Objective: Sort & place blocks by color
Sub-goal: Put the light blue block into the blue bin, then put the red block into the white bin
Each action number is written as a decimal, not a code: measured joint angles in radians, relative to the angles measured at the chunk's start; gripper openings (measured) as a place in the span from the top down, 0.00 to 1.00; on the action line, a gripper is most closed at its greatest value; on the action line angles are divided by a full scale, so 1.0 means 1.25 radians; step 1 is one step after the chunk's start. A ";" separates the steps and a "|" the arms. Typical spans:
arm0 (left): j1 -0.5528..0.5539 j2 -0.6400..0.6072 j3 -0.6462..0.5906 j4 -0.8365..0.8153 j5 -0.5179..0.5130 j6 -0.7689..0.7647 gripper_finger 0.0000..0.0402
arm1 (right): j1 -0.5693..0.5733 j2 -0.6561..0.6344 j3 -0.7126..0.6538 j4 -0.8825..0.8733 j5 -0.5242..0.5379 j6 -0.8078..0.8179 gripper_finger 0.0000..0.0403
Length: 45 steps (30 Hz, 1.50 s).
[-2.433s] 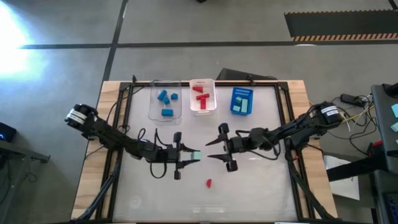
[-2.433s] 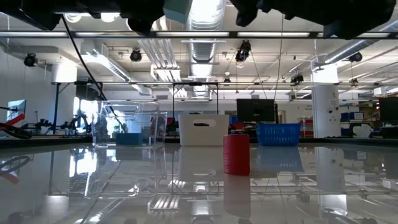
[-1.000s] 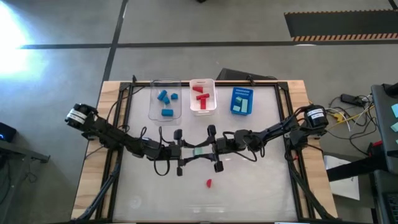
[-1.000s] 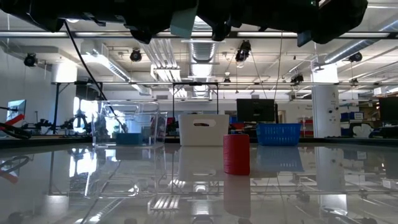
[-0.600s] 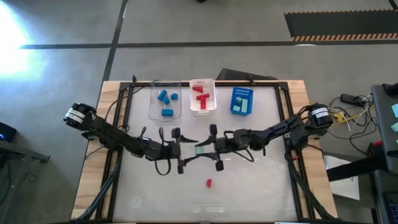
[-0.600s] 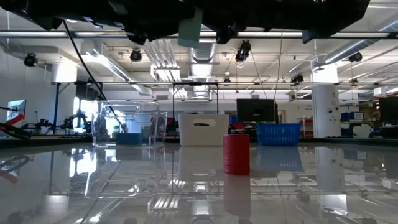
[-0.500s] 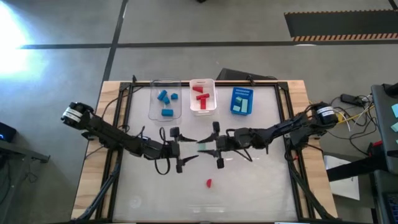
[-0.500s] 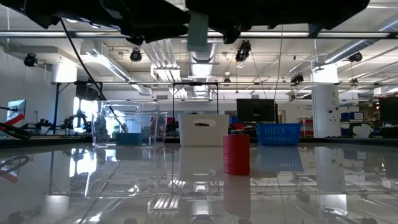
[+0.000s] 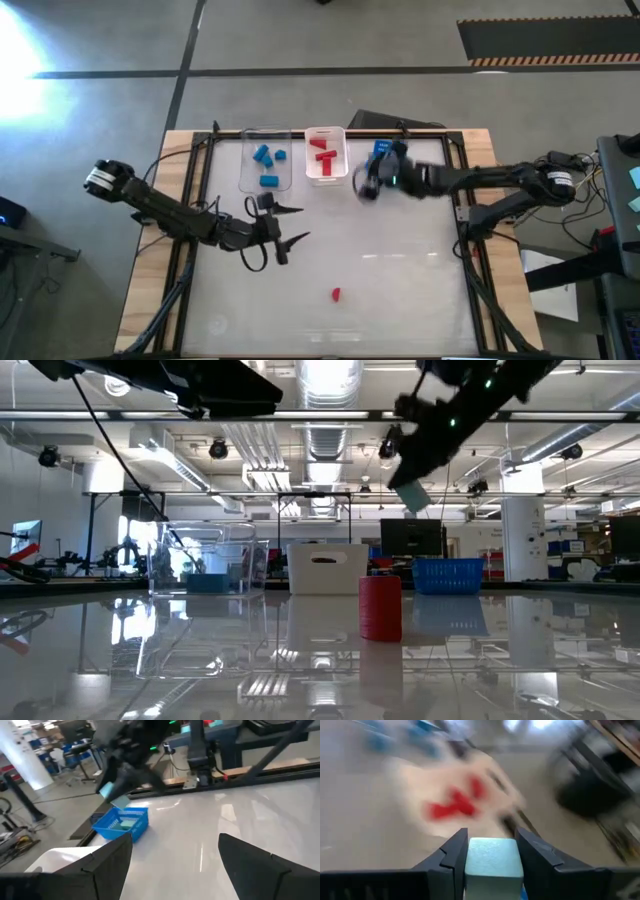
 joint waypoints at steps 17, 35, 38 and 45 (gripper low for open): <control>0.002 -0.006 0.002 0.009 -0.040 -0.006 0.31 | -0.459 0.135 -0.026 0.019 -0.324 0.159 0.69; -0.041 0.028 0.002 -0.049 0.013 -0.194 0.31 | -0.296 -0.033 -0.003 -0.178 -0.335 0.275 0.36; -0.059 0.050 0.014 -0.048 0.027 -0.212 0.31 | -0.186 -0.077 -0.004 -0.192 -0.358 0.292 0.38; -0.083 0.072 0.025 -0.046 0.027 -0.299 0.31 | 0.159 -0.084 -0.005 -0.175 -0.348 0.335 0.38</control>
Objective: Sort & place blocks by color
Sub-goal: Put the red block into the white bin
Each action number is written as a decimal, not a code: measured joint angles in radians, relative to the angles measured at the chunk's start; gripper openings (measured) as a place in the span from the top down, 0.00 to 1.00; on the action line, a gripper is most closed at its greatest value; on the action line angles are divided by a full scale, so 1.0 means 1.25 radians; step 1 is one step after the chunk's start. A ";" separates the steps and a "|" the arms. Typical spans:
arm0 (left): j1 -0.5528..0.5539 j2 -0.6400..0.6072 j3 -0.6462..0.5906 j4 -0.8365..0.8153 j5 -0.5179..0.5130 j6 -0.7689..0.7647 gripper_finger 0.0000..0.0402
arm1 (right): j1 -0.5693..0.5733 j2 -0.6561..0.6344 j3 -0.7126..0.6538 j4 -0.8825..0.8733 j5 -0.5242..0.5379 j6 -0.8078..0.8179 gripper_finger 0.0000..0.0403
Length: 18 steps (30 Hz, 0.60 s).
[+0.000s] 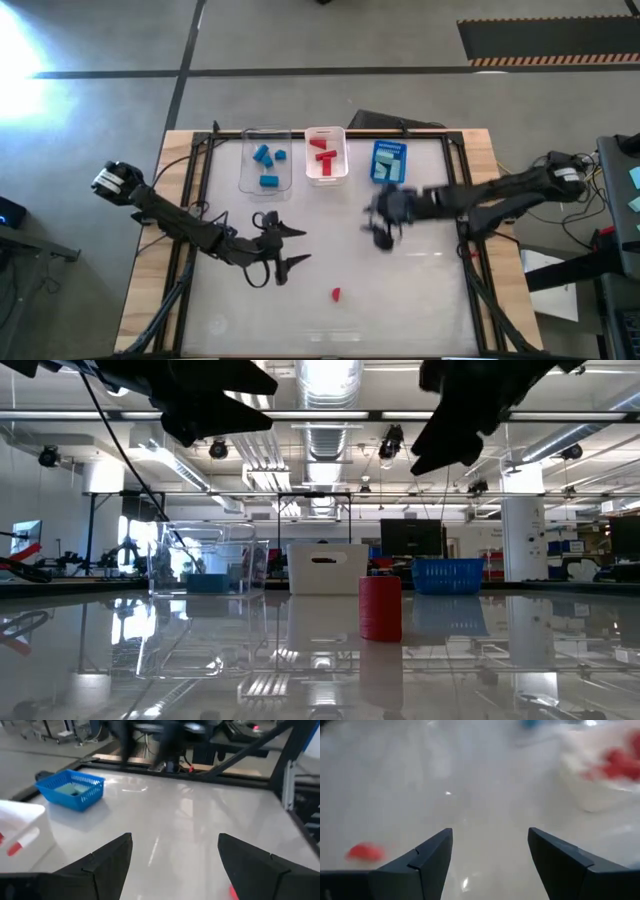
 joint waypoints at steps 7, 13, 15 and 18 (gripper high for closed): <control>-0.007 0.000 -0.003 0.009 0.000 -0.082 0.31 | 0.314 0.144 -0.001 0.139 0.154 -0.020 0.38; -0.007 0.000 -0.003 0.015 0.000 -0.082 0.31 | 0.397 0.348 -0.001 0.408 0.241 -0.067 0.38; -0.007 0.000 -0.004 0.013 0.000 -0.082 0.31 | 0.394 0.406 -0.001 0.471 0.236 -0.078 0.38; -0.007 0.000 -0.005 0.013 0.000 -0.078 0.31 | 0.377 0.454 -0.002 0.500 0.176 -0.110 0.38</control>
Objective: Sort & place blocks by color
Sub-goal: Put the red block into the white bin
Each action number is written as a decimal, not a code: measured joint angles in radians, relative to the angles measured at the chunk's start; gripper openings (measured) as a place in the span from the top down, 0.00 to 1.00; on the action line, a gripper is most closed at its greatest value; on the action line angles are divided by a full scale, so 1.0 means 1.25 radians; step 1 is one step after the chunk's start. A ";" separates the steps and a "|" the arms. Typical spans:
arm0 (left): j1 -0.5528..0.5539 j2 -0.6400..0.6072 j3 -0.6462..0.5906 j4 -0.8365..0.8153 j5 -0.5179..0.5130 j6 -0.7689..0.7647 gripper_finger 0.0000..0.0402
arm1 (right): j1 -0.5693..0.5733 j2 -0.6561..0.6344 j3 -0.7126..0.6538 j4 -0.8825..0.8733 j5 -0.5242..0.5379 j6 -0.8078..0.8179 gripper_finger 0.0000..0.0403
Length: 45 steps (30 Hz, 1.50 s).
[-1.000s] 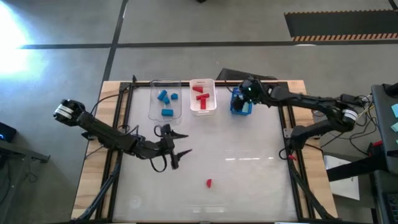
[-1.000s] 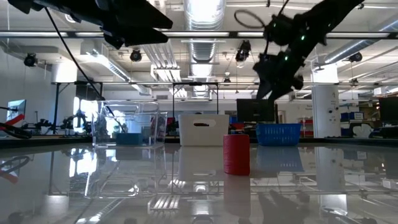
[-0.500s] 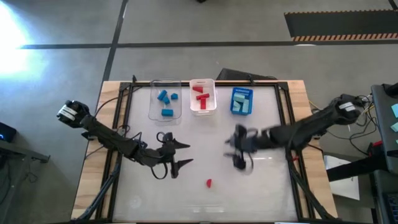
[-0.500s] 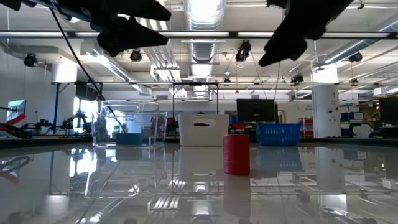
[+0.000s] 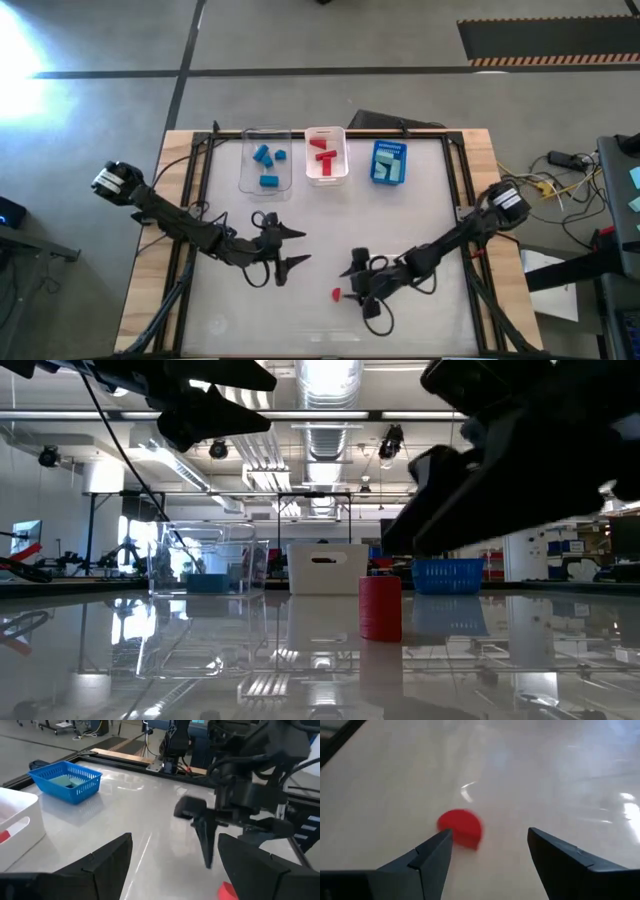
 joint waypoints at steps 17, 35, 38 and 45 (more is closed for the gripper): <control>0.003 0.000 0.000 0.018 0.000 0.086 0.31 | -0.151 0.141 0.001 0.223 -0.454 -0.157 0.38; 0.003 0.000 0.000 0.017 -0.001 0.084 0.31 | -0.168 0.153 0.001 0.292 -0.491 -0.156 0.84; 0.003 -0.001 0.002 0.016 -0.001 0.081 0.31 | -0.200 0.076 0.003 0.220 -0.488 -0.194 0.84; 0.001 -0.014 0.007 0.016 0.000 0.101 0.31 | -0.293 -0.147 0.013 0.045 -0.402 -0.302 0.84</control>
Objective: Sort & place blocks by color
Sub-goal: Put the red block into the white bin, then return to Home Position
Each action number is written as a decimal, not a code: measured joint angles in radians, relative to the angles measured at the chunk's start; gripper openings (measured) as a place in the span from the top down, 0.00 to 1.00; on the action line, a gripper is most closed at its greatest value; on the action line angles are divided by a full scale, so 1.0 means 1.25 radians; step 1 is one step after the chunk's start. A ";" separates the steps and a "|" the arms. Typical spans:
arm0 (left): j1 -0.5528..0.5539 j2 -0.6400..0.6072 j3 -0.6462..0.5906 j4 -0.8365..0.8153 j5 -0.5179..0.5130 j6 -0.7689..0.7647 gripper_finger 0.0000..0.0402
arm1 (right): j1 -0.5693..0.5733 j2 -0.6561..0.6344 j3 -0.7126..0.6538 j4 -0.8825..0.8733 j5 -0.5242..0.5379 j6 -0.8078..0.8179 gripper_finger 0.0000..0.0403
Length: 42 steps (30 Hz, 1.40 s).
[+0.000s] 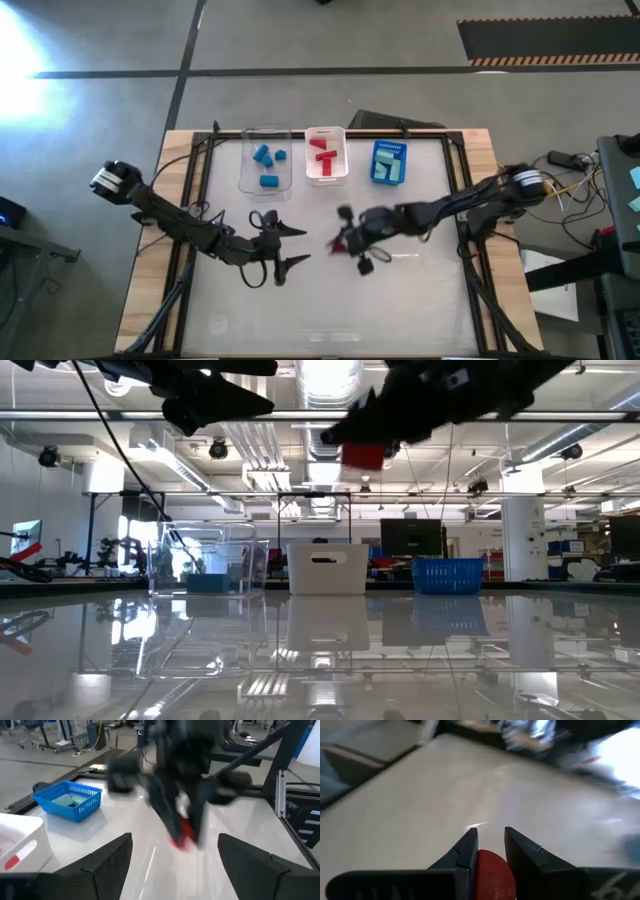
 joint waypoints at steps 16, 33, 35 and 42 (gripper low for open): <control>0.015 -0.104 0.012 0.000 -0.131 0.197 0.31 | -0.513 0.062 0.000 0.256 0.157 0.107 0.84; 0.024 -0.165 -0.014 -0.065 -0.154 0.254 0.31 | -0.566 0.226 0.219 0.010 0.074 0.185 0.48; 0.024 -0.201 -0.019 -0.140 -0.153 0.252 0.33 | -0.550 0.195 0.208 -0.028 0.055 0.182 0.47; 0.056 -0.390 -0.113 -0.272 0.039 0.219 0.64 | -0.415 0.016 -0.033 0.071 0.038 0.179 0.53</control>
